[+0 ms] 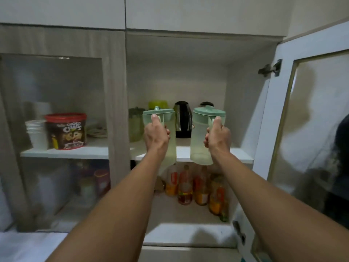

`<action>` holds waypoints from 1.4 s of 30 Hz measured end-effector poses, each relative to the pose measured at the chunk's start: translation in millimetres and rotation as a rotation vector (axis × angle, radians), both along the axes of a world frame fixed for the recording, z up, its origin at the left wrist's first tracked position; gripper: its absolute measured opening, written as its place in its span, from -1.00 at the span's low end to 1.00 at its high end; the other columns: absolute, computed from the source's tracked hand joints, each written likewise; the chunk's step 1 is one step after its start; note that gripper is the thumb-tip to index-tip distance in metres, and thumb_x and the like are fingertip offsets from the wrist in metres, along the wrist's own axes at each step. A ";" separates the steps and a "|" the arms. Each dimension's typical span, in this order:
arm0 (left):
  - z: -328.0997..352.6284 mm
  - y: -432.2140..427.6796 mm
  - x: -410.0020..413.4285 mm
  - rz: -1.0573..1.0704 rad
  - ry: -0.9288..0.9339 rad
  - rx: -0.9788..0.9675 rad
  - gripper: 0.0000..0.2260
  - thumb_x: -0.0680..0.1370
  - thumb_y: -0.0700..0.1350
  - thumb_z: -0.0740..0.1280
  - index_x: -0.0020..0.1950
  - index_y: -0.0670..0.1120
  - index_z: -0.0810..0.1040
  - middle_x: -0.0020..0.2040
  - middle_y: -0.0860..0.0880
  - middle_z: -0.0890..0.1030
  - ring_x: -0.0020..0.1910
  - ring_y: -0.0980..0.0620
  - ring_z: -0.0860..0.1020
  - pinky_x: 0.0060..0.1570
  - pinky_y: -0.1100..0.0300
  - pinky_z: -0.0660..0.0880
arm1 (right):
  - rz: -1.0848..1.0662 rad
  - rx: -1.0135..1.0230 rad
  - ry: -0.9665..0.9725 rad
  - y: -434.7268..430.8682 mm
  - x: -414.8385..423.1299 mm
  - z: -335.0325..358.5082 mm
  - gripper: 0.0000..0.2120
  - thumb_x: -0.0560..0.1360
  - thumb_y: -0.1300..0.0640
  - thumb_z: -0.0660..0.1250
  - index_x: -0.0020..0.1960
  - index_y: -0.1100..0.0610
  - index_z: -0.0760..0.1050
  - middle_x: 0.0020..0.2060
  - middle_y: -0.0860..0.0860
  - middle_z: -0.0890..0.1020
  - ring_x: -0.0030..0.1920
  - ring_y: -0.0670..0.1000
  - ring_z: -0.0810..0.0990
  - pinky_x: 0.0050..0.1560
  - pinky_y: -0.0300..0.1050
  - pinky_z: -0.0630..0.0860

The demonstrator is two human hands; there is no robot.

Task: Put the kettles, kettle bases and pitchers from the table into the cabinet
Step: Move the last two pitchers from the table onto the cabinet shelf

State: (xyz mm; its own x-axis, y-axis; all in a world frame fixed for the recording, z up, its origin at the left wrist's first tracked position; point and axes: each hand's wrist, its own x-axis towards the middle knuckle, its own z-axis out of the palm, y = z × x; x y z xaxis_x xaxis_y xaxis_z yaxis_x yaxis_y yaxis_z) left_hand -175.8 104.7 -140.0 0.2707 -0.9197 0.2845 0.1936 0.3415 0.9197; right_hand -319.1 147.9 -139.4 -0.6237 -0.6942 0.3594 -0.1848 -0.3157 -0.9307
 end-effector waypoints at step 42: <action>-63.2 -278.1 -120.1 0.034 -0.375 0.310 -0.24 0.56 0.36 0.09 0.50 -0.23 0.23 0.43 -0.25 0.41 0.35 -0.27 0.43 0.30 -0.08 0.35 | 0.084 0.480 -0.013 -298.4 -147.1 -50.3 -0.18 0.55 -0.41 -0.01 0.58 0.16 0.09 0.48 0.16 0.36 0.41 0.26 0.39 0.40 0.19 0.35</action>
